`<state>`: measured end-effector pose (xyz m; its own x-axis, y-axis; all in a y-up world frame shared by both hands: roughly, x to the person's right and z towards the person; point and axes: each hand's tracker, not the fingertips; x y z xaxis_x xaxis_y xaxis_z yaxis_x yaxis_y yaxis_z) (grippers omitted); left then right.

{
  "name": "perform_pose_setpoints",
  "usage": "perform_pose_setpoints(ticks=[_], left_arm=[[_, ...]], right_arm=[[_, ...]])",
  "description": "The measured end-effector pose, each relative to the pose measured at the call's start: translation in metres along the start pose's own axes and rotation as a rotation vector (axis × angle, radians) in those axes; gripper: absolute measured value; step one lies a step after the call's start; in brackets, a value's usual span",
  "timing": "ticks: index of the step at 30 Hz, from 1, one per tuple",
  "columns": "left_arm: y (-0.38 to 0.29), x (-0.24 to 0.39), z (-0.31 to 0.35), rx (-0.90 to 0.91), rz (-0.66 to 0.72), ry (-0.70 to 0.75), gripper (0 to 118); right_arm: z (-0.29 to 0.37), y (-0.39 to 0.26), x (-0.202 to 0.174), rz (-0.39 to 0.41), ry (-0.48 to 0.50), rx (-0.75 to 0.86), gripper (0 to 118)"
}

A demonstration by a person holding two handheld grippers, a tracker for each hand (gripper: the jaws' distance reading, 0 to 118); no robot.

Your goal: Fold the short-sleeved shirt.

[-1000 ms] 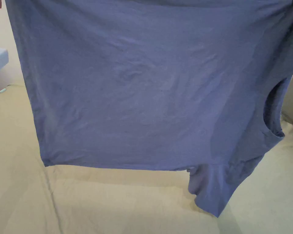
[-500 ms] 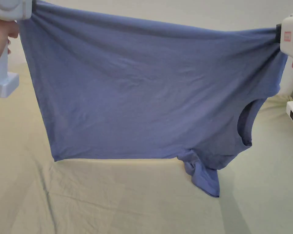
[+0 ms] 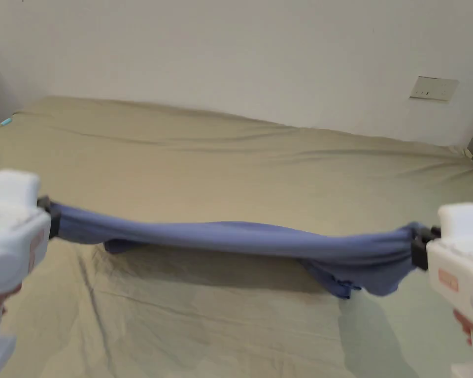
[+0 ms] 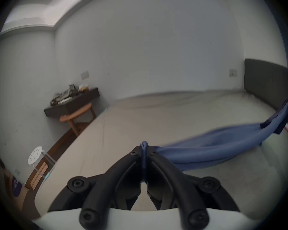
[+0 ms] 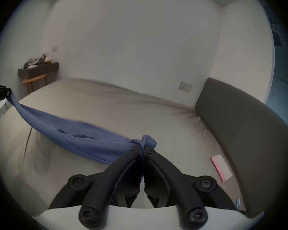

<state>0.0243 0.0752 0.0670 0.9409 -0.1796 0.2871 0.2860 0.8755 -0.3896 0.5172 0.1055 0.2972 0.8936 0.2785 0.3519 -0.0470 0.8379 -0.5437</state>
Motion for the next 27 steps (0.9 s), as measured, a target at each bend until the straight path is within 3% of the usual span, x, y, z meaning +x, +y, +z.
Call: perform_pose_setpoints(ticks=[7,12,15,21,27], left_arm=[[-0.130,-0.001,0.065,-0.209,-0.101,-0.046,2],[-0.193,-0.003,0.103,-0.354,-0.178,-0.102,2],[-0.213,-0.001,0.123,-0.398,-0.261,-0.110,2],[-0.239,-0.013,0.146,-0.456,-0.242,-0.135,2],[-0.254,-0.012,0.157,-0.515,-0.320,-0.170,2]], right_arm=[[0.063,-0.126,-0.022,0.014,0.084,-0.215,5],[0.093,-0.185,-0.032,-0.028,0.128,-0.407,5],[0.117,-0.204,-0.033,-0.025,0.107,-0.466,5],[0.156,-0.237,-0.023,-0.083,0.156,-0.582,5],[0.169,-0.268,-0.036,-0.057,0.168,-0.688,5]])
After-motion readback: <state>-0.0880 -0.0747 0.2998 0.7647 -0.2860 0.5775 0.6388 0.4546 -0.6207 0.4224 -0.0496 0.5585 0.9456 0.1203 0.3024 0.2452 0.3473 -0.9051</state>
